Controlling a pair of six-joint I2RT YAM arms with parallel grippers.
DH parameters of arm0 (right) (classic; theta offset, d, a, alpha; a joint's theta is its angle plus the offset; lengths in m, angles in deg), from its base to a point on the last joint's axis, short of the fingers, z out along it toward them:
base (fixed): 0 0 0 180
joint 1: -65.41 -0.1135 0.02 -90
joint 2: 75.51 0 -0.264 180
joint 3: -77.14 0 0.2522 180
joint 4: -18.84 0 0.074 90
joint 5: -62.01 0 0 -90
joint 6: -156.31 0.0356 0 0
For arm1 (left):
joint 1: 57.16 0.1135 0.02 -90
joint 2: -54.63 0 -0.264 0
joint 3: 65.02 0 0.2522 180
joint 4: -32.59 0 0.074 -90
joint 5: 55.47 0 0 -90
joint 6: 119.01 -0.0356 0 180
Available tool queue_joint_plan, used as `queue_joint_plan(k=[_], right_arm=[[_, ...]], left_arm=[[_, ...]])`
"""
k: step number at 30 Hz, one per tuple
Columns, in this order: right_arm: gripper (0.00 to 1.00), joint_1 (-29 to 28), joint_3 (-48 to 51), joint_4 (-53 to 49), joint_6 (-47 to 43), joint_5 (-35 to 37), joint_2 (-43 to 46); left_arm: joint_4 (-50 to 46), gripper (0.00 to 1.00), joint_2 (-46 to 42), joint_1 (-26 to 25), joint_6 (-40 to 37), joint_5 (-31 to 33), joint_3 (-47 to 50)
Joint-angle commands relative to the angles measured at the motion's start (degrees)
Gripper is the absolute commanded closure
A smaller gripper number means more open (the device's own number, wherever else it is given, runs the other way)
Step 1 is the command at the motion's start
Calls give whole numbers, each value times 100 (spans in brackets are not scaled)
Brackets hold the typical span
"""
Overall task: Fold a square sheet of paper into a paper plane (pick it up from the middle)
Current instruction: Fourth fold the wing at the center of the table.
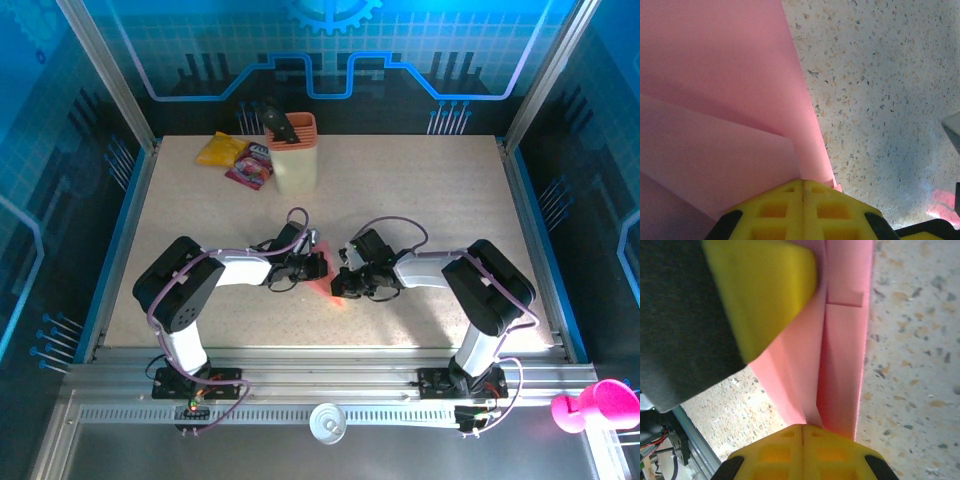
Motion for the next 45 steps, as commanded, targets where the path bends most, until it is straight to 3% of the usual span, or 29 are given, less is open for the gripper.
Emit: queue_joint_plan(k=[1, 22, 35, 45], right_arm=[[100, 88, 164, 48, 76, 4, 47], [100, 362, 966, 72, 182, 118, -112], [100, 362, 834, -1025, 76, 592, -359], [100, 332, 874, -1323, 111, 852, -454]], left_arm=[[-163, 100, 126, -32, -171, 51, 38], [-314, 100, -274, -30, 93, -26, -214], [-423, 100, 323, 112, 60, 396, -365], [-393, 100, 457, 419, -193, 285, -445]])
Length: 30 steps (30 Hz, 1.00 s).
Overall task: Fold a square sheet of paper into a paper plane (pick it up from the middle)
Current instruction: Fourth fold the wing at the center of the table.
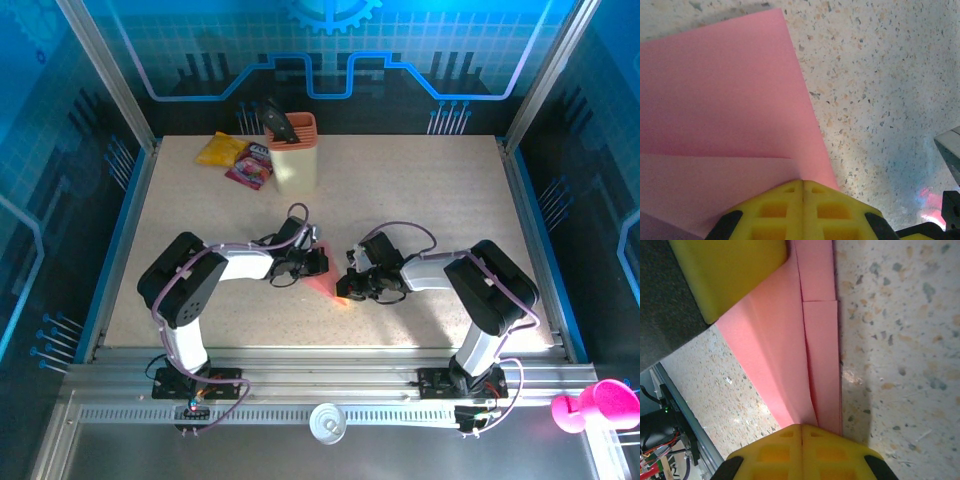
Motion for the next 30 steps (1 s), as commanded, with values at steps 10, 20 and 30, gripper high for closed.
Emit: queue_joint_plan(k=[10, 20, 30], right_arm=[[100, 57, 556, -1741, 15, 1194, -545], [100, 49, 630, -1578, 59, 1126, -580], [100, 49, 634, -1454, 16, 1032, -618]], left_arm=[[-374, 100, 385, 841, -459, 437, -533], [-354, 100, 365, 1569, -385, 614, -695], [-331, 100, -1137, 660, 50, 219, 116]])
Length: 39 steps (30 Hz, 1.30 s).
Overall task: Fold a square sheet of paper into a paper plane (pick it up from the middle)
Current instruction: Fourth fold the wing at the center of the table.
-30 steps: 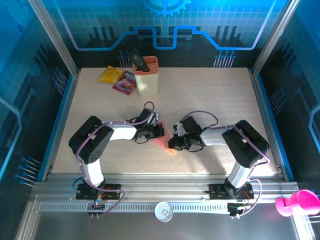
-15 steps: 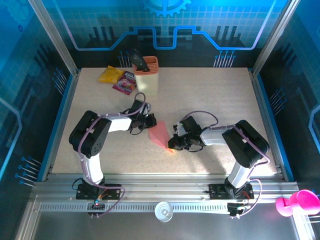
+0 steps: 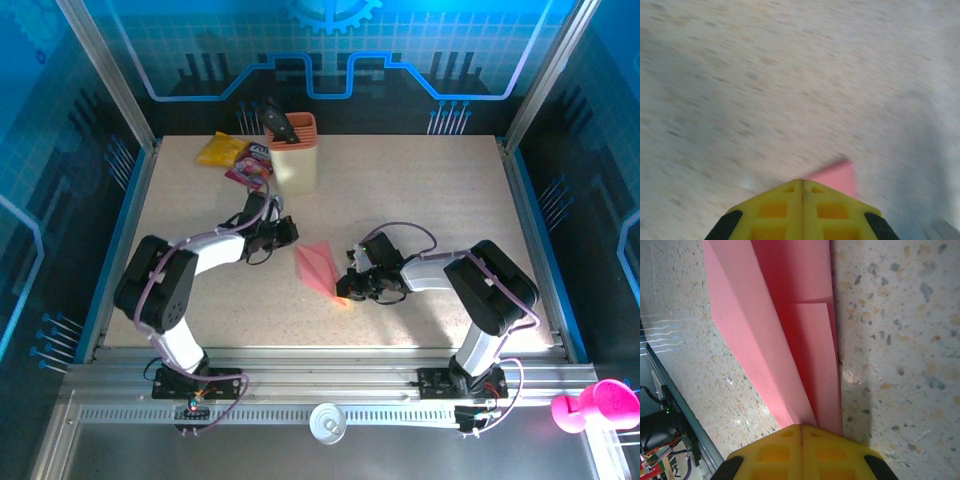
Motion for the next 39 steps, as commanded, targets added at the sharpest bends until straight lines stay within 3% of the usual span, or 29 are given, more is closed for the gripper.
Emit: queue_joint_plan(k=[1, 8, 18, 39], right_arm=[[100, 49, 556, -1525, -27, 1034, -577], [100, 49, 583, -1518, -27, 1017, -544], [100, -3, 684, -1564, -224, 1043, -183], [100, -254, 1526, -1844, -51, 1293, 1160]], left_arm=[[30, 100, -365, -626, 244, -185, 305], [486, 100, 78, -1378, 529, -234, 490], [441, 100, 823, -1373, 462, 420, 519], [372, 100, 1135, -1288, 374, 546, 562]])
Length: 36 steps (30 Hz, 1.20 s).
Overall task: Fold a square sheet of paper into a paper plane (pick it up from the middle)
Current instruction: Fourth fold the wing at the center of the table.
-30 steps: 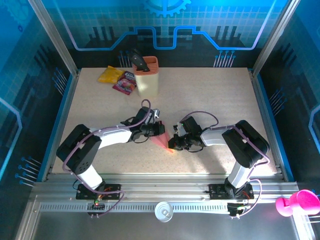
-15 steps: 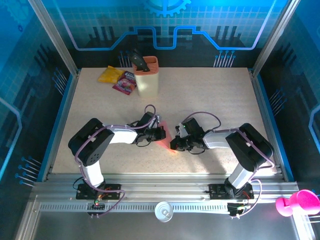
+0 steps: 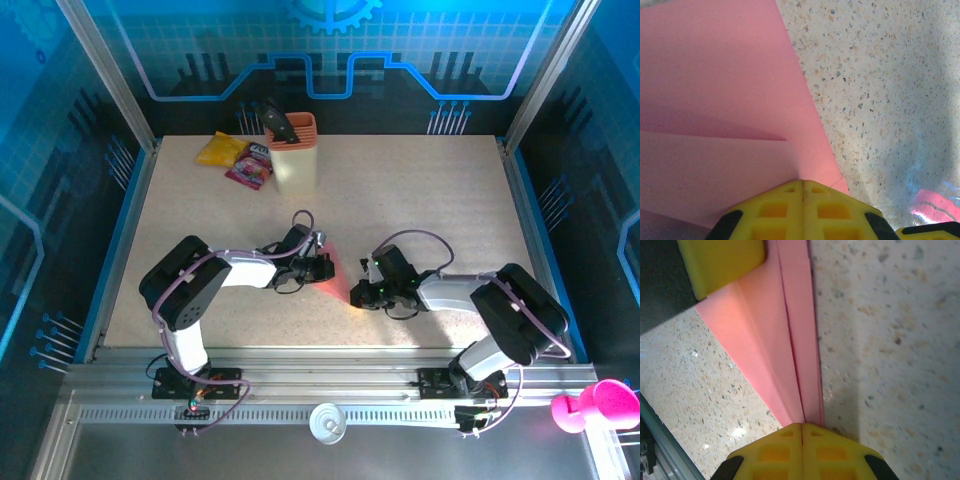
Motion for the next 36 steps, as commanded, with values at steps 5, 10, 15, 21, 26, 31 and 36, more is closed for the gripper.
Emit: queue_joint_plan(k=[5, 10, 15, 21, 26, 31, 36], right_arm=[[100, -87, 751, -1732, 281, 280, -142], [100, -73, 929, -1757, 491, 173, 4], [100, -68, 1061, -2151, 637, 171, 657], [100, 249, 631, -3096, 439, 317, 1948], [100, 371, -27, -2762, 554, 210, 2198], [100, 212, -619, -1660, 769, -43, 1325], [100, -6, -1135, -970, 876, -119, 259]], left_arm=[[-508, 100, 354, 236, -100, 758, 160], [-514, 100, 339, 271, -97, 749, 168], [-521, 100, 335, 271, -98, 722, 154], [-498, 100, 316, 268, -43, 724, 240], [-377, 100, 182, 233, 185, 727, 436], [-297, 100, 58, 6, 428, 749, 576], [-231, 100, -29, -192, 592, 830, 695]])
